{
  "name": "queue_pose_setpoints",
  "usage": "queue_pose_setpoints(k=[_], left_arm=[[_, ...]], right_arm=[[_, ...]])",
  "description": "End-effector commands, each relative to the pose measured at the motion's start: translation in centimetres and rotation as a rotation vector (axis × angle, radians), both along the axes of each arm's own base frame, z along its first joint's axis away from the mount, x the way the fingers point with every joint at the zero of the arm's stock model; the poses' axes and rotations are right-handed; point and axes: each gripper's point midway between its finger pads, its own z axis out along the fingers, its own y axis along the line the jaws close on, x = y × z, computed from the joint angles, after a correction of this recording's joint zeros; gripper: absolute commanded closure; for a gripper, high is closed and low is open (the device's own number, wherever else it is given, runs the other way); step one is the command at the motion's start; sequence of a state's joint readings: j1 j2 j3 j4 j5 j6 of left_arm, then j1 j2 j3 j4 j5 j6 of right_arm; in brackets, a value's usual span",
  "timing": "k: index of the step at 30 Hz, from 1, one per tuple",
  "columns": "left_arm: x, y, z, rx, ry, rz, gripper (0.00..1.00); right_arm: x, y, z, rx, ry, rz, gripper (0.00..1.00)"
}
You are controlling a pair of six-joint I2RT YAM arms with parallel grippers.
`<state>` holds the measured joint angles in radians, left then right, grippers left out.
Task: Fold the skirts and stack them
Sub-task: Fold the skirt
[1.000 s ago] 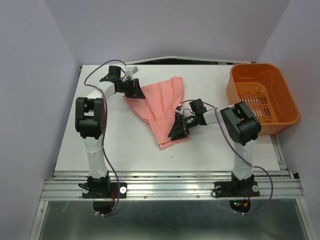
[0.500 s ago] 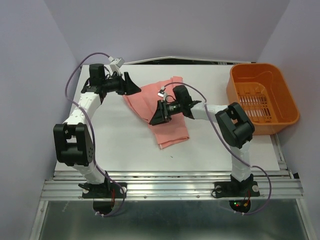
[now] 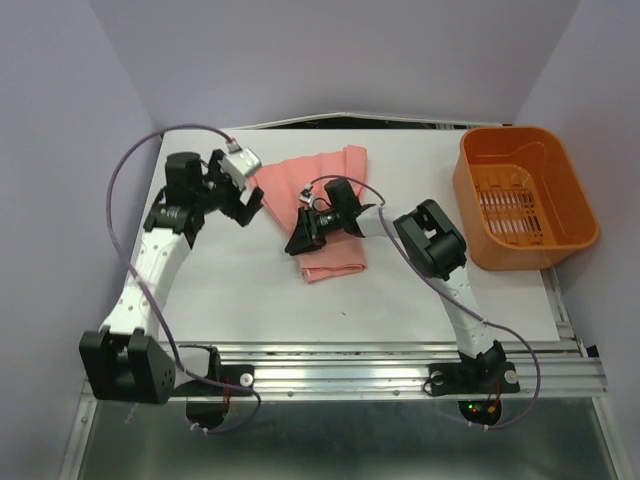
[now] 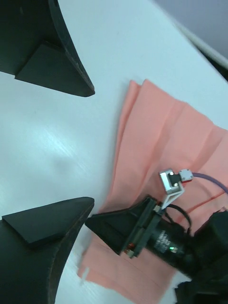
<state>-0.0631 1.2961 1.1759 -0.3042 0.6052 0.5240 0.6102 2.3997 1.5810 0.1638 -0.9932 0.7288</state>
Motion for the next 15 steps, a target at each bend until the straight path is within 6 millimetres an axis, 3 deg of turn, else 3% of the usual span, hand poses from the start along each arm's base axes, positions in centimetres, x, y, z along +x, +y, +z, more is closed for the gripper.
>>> queue_pose_setpoints(k=[1, 2, 3, 4, 5, 6, 8, 9, 10, 12, 15], left_arm=[[-6.6, -0.7, -5.9, 0.461, -0.199, -0.237, 0.02], [-6.8, -1.2, -5.9, 0.496, -0.289, -0.243, 0.02], [-9.1, -1.9, -8.3, 0.574, -0.345, -0.314, 0.02], [-9.3, -1.1, -9.1, 0.614, -0.373, -0.294, 0.02], [-9.6, -2.7, -8.8, 0.633, -0.458, -0.321, 0.02], [-10.6, -3.0, -10.4, 0.651, -0.473, -0.352, 0.02], [-11.3, -5.0, -10.6, 0.643, -0.528, -0.407, 0.02], [-11.6, -5.7, -11.2, 0.639, -0.520, -0.429, 0.02], [-11.8, -6.4, -12.1, 0.630, -0.487, -0.443, 0.02], [-12.0, -8.2, -12.2, 0.612, -0.502, -0.465, 0.02], [-12.1, -10.4, -12.9, 0.596, -0.488, -0.493, 0.02]], right_arm=[[3.1, 1.3, 1.5, 0.006, -0.041, -0.084, 0.53], [3.2, 1.5, 2.6, 0.027, -0.040, -0.079, 0.51], [3.3, 1.8, 5.0, 0.065, -0.049, -0.073, 0.48], [3.2, 1.8, 6.3, 0.082, -0.058, -0.069, 0.48], [3.1, 1.9, 7.6, 0.098, -0.069, -0.066, 0.46], [2.9, 1.8, 10.3, 0.128, -0.097, -0.059, 0.45], [2.7, 1.1, 11.9, 0.142, -0.108, -0.065, 0.43], [2.2, 0.8, 13.8, 0.161, -0.133, -0.059, 0.42], [2.5, 0.1, 14.3, 0.163, -0.145, -0.068, 0.41], [2.4, -1.3, 13.7, 0.146, -0.151, -0.071, 0.41], [3.6, -4.4, 11.7, 0.074, -0.146, -0.119, 0.41]])
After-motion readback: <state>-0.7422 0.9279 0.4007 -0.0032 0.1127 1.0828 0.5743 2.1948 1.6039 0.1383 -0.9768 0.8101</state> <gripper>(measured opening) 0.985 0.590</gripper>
